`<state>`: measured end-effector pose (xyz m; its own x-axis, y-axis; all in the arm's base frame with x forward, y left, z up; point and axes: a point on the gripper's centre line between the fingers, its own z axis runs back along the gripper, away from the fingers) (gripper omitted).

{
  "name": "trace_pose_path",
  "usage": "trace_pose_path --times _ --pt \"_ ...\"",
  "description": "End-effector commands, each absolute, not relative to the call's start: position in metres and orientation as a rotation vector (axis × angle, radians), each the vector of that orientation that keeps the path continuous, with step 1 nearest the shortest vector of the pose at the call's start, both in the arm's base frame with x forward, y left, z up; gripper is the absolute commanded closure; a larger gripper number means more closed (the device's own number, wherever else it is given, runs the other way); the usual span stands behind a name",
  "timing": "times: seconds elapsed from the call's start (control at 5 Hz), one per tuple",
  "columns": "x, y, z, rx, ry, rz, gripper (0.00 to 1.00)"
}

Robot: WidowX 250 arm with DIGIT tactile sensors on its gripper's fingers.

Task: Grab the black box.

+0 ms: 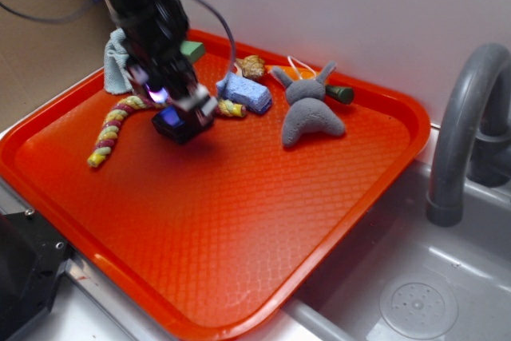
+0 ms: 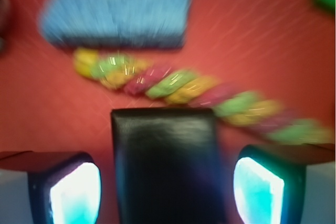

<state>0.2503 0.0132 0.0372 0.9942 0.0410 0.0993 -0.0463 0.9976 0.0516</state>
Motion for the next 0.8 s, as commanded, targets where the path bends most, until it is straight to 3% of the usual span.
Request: trace_pose_path --times 0.0,0.2,0.4,0.6 --pt "0.288 0.022 -0.004 0.149 -0.043 0.076 1.0" --pt "0.28 0.027 0.046 0.091 -0.075 0.064 1.0" --pt "0.248 0.021 0.095 -0.024 -0.167 0.002 1.0" --pt "0.226 0.022 0.144 -0.048 -0.195 -0.019 1.0"
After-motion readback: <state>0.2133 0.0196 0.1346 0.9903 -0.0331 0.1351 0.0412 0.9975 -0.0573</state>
